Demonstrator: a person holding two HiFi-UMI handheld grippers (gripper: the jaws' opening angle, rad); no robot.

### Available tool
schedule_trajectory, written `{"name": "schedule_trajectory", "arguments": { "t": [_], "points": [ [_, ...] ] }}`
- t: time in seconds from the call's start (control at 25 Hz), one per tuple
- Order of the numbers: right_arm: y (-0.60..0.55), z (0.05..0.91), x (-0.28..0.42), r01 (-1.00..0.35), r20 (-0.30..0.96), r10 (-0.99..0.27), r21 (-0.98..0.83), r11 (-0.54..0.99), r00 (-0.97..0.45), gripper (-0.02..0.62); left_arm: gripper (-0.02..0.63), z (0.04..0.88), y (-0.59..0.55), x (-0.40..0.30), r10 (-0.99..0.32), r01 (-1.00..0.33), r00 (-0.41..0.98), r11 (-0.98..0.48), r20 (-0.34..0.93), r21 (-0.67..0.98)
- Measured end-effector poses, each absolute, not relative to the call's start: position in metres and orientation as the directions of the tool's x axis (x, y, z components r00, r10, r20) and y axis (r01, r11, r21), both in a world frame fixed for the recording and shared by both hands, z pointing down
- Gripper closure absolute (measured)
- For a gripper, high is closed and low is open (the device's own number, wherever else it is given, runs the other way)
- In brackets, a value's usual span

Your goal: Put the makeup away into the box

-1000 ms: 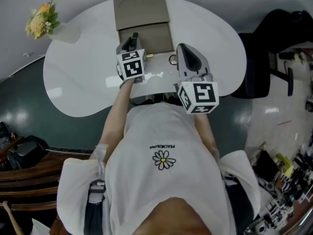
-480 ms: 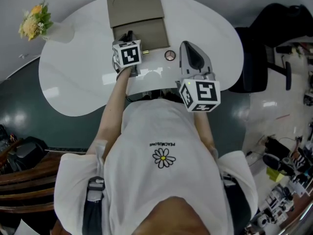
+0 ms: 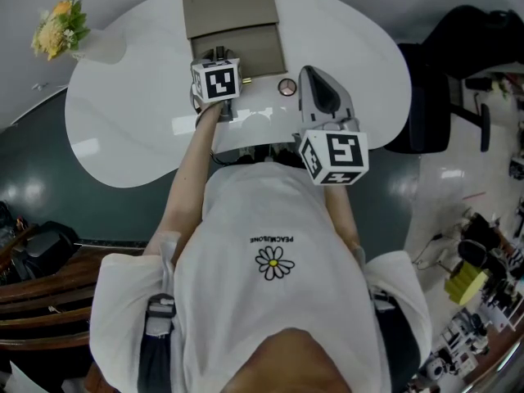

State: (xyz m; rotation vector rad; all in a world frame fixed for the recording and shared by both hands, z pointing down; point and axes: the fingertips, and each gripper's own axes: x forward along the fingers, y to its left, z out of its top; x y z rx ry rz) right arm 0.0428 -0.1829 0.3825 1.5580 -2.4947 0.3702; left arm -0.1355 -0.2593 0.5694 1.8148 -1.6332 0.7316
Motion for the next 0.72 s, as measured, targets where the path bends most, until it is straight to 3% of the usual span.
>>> {"name": "schedule_trajectory", "arguments": {
  "t": [0.36,0.6,0.72],
  "points": [
    [-0.184,0.382,0.041,-0.895,0.278,-0.851,-0.116,0.431,-0.445,0.565,0.449,0.533,-0.27,-0.132,-0.734,-0.993,0.119,-0.098,0.668,0.068],
    [-0.185,0.381,0.032,-0.884,0.275,-0.841,-0.113,0.454,-0.467,0.565,0.567,0.454,-0.275,-0.128,-0.85,-0.989,0.146,-0.12,0.506,0.083],
    [-0.185,0.379,0.025,-0.876,0.267,-0.834,-0.111,0.47,-0.482,0.565,0.582,0.412,-0.259,-0.127,-0.909,-0.982,0.178,-0.141,0.377,0.124]
  ]
}}
